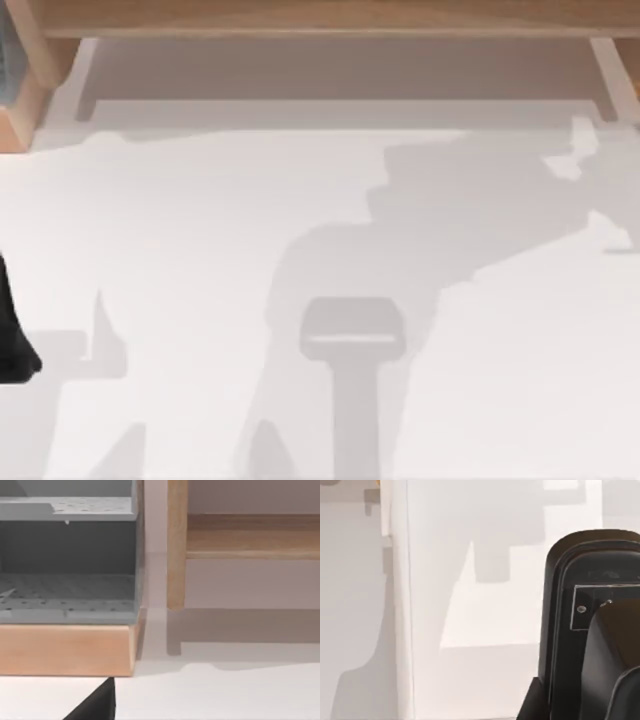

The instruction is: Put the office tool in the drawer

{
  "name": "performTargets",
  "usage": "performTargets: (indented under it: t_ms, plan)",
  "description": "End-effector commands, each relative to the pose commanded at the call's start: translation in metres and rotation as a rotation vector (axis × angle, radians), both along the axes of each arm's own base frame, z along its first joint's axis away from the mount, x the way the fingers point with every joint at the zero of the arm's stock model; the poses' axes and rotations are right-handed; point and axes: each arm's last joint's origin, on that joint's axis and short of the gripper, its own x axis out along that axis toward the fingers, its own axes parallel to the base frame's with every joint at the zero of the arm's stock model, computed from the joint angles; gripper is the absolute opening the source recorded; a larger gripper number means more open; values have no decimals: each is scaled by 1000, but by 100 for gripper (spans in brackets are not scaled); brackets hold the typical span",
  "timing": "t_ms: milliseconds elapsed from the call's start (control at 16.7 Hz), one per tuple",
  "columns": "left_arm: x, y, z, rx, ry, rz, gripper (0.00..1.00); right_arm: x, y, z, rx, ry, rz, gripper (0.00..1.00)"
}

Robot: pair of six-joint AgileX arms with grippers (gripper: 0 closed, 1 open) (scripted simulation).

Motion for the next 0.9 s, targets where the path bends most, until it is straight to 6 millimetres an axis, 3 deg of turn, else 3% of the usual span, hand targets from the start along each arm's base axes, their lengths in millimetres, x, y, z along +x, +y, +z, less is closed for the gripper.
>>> performTargets:
  t_ms: [240,540,720,900]
  plan:
    - [0,0,0,0,0,0,100,21,-36,-49,30,127,-16,0]
    - [0,0,0,0,0,0,100,35,-48,-110,87,282,1,0]
    - [0,0,0,0,0,0,100,36,-51,-128,109,341,7,0]
    - [0,0,0,0,0,0,100,36,-51,-130,112,349,7,0]
